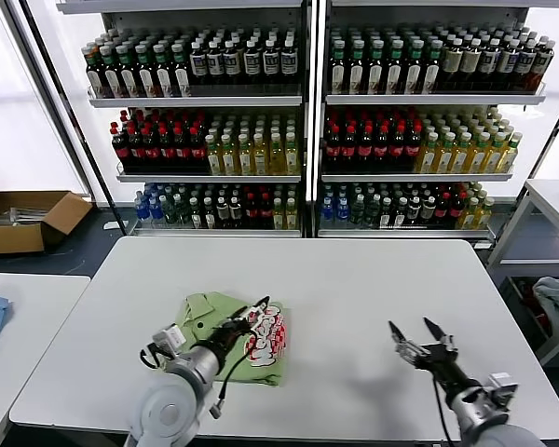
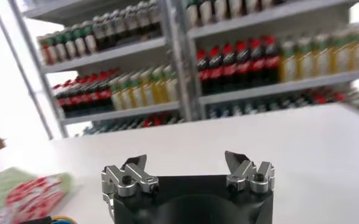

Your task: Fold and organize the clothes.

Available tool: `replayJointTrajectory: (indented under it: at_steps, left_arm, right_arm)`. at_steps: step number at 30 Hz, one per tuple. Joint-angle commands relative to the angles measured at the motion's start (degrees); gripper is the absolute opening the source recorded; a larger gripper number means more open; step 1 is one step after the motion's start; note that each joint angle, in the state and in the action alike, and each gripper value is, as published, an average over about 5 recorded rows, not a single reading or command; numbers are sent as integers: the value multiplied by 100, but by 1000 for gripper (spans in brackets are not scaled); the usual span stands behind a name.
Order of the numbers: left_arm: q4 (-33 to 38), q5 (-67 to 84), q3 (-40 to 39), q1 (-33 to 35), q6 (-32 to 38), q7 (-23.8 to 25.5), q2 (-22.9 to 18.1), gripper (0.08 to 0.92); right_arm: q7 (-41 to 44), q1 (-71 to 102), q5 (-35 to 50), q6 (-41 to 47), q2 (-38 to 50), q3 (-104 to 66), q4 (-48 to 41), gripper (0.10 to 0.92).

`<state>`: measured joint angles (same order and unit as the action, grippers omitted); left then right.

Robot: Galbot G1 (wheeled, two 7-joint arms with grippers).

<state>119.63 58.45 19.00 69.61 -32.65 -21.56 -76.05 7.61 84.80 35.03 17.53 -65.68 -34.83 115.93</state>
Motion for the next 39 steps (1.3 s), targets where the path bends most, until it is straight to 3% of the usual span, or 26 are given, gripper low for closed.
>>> replayJointTrajectory:
  at_steps: [1, 6, 19, 39]
  left_arm:
    - [-190, -2778, 1613, 638, 424, 1961, 854, 689]
    - [-116, -3471, 2120, 1042, 708, 2324, 778, 806]
    - [423, -3454, 2041, 1551, 790, 2177, 218, 823]
    - [407, -3335, 2073, 1571, 774, 2085, 106, 823]
  right_arm:
    - [-87, -1566, -144, 790, 8, 2537, -844, 823]
    - [98, -1890, -468, 879, -122, 3093, -1116, 823]
    - [-72, -2700, -606, 972, -671, 3837, -1824, 793]
    - [329, -2630, -994, 830, -318, 3447, -1302, 245]
